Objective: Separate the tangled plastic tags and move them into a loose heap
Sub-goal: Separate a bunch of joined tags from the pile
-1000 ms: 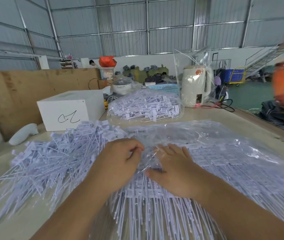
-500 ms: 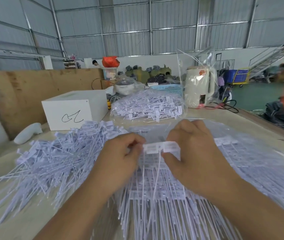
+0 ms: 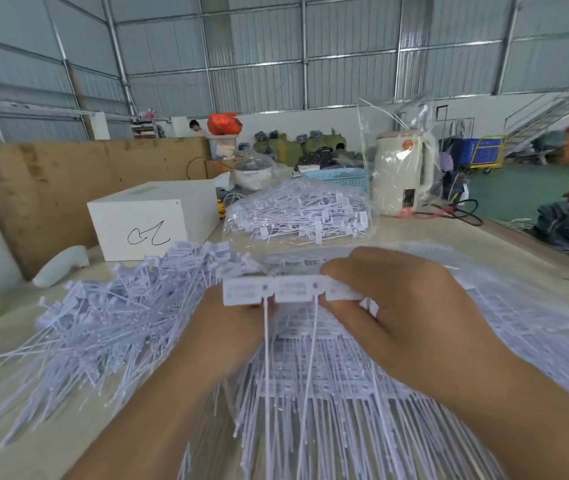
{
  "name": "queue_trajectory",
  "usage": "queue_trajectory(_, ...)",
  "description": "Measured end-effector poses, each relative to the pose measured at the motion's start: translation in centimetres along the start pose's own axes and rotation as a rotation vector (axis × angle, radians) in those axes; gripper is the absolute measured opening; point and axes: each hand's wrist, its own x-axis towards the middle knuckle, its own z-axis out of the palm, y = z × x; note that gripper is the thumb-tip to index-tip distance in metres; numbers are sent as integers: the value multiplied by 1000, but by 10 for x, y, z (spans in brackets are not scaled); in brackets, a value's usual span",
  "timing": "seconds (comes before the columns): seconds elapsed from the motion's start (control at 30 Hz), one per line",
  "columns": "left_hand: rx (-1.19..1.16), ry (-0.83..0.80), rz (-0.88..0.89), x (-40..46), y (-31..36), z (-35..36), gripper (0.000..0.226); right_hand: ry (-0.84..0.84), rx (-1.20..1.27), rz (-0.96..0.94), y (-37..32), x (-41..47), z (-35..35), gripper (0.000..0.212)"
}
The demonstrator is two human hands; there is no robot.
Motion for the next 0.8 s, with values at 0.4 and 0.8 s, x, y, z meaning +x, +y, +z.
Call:
queue_trajectory(0.4, -782, -275, 113, -18, 37, -15, 49, -228, -237, 54, -6, 5, -7, 20)
queue_trajectory(0.8, -230, -9, 314, -23, 37, -6, 12, -135, -234, 193, -7, 2, 0, 38)
